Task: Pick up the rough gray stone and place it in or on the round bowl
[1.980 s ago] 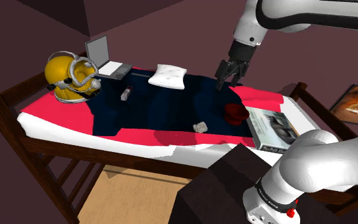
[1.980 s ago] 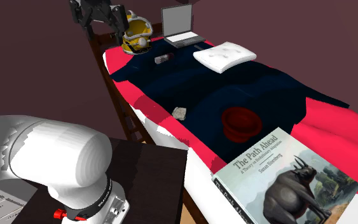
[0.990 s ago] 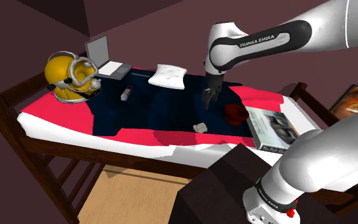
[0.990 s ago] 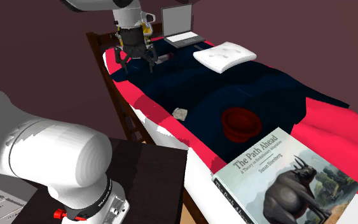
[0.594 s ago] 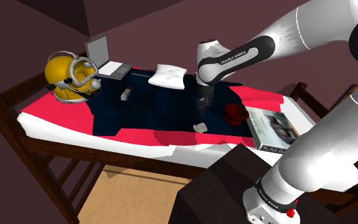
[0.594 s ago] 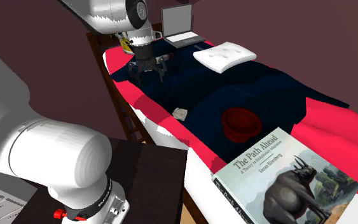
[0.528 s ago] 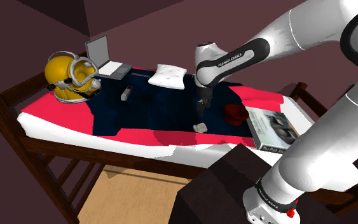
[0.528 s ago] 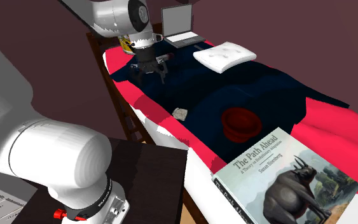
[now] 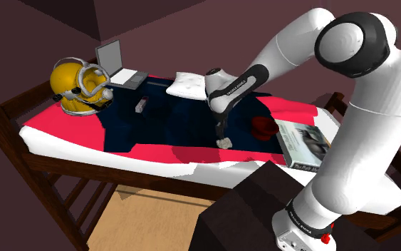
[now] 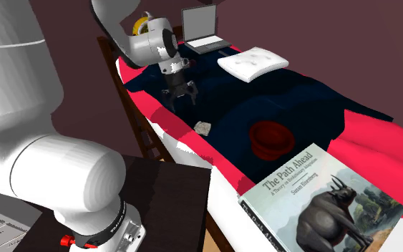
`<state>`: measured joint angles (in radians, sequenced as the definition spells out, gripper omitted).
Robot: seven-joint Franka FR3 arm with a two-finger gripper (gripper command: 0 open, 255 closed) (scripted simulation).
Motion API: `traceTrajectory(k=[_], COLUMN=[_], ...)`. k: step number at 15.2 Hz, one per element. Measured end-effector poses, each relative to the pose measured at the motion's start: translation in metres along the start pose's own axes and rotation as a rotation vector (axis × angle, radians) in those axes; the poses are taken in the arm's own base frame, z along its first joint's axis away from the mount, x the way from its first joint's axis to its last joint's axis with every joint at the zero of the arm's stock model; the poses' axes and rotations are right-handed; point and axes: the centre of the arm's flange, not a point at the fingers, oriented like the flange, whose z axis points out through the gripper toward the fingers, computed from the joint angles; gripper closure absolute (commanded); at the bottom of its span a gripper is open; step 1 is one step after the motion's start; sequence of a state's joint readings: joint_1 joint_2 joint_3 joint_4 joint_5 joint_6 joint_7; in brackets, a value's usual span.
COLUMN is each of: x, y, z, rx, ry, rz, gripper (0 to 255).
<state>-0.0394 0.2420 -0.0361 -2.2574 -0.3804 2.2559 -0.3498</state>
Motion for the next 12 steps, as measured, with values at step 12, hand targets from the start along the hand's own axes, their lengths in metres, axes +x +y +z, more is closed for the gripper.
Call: traceTrajectory(k=[12], x=[0.068], y=[0.029], z=[0.113], rx=[-0.099], ry=[-0.11], rz=[-0.19], gripper=[0])
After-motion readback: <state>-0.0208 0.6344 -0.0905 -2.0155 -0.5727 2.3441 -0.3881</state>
